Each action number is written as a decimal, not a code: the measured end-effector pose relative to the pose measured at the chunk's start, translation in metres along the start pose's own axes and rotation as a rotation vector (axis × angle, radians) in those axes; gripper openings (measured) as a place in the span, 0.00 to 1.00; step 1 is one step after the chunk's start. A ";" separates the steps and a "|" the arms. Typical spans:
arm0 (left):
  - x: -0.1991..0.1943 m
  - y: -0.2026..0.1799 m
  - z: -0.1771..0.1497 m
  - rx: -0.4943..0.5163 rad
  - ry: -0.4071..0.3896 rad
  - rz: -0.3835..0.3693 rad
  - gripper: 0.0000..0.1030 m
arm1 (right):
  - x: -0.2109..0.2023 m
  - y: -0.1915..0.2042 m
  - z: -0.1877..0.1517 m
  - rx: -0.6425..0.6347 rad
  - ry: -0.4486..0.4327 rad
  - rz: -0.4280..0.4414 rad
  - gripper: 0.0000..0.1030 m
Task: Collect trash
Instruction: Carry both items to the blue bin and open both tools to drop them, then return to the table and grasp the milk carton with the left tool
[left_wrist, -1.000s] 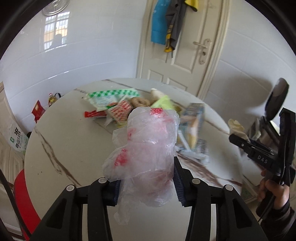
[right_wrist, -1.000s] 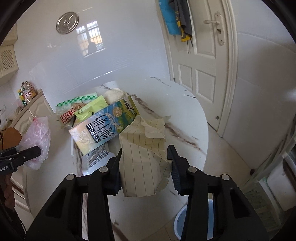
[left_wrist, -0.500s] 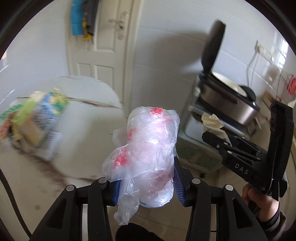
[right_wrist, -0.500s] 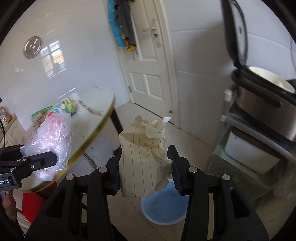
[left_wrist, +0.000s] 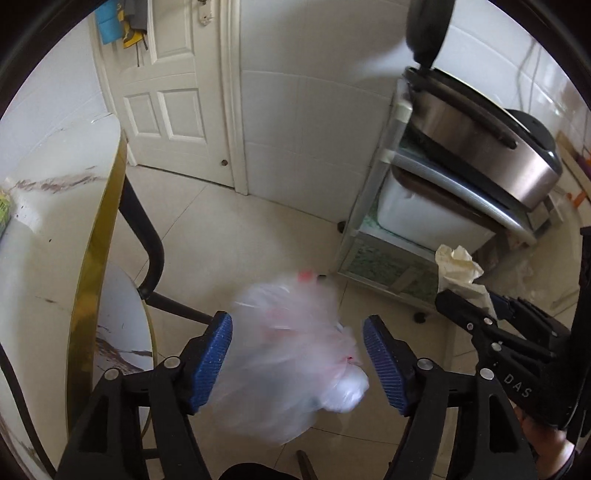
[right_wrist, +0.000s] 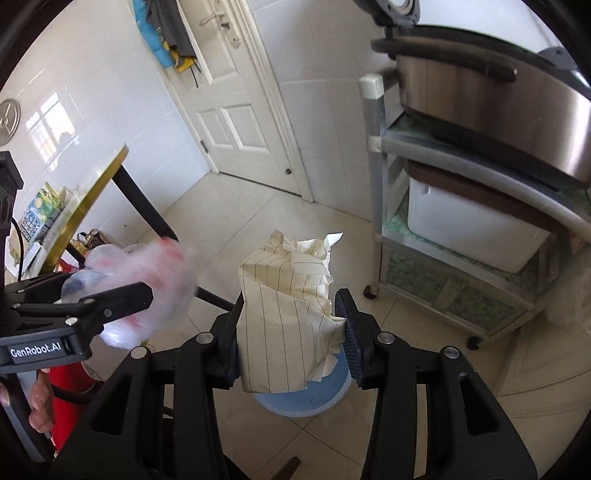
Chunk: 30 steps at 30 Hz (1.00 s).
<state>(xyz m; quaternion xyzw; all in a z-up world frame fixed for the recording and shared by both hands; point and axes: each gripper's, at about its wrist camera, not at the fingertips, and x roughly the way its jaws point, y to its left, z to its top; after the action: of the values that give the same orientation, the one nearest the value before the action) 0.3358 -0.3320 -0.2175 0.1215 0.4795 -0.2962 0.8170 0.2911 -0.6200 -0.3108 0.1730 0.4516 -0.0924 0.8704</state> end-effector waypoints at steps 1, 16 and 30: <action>0.000 -0.002 0.000 -0.007 -0.004 -0.006 0.69 | 0.001 0.002 -0.003 -0.002 0.005 -0.003 0.41; -0.063 0.007 0.009 0.034 -0.134 -0.021 0.81 | 0.043 0.024 -0.017 -0.041 0.082 0.059 0.62; -0.190 0.062 -0.061 -0.072 -0.319 0.124 0.93 | -0.046 0.082 0.008 -0.107 -0.102 0.084 0.80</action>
<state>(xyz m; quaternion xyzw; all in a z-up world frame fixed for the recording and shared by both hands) 0.2603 -0.1831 -0.0913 0.0733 0.3457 -0.2433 0.9033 0.2969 -0.5470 -0.2510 0.1400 0.4035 -0.0403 0.9033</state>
